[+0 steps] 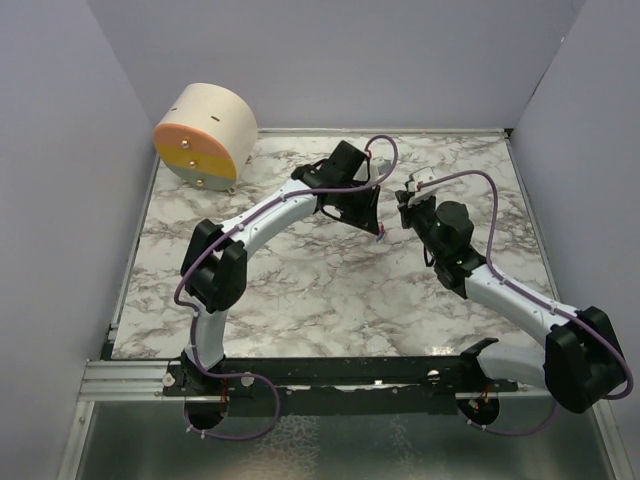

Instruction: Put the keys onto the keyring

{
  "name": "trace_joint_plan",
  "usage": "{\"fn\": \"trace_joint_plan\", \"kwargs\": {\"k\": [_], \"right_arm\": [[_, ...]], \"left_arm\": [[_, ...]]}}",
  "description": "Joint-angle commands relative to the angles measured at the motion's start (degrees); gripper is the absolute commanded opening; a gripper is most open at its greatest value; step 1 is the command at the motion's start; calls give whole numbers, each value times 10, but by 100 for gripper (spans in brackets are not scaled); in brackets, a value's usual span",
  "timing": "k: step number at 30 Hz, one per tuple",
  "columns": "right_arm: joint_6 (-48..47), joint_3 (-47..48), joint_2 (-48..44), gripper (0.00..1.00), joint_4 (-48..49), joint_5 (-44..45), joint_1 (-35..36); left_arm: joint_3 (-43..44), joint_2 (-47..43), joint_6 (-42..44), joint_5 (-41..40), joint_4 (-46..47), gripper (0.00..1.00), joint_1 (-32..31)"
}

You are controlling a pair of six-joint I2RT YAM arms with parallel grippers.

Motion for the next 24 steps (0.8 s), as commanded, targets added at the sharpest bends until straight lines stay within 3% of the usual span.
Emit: {"fn": "trace_joint_plan", "kwargs": {"k": [1,4,11,17,24], "right_arm": [[-20,-1,-12,1,32,-1,-2],[4,19,-7,1,-16,-4,-2],[88,65,-19,15,-141,-25,-2],[144,28,-91,47,-125,-43,-2],[154,68,-68,51,-139,20,-2]], "left_arm": [[34,6,9,21,-26,0,-4],[44,7,15,17,-34,0,-4],[70,-1,95,1,-95,0,-3],[41,-18,148,-60,-109,0,-2],[15,-35,142,-100,-64,0,0]]}}
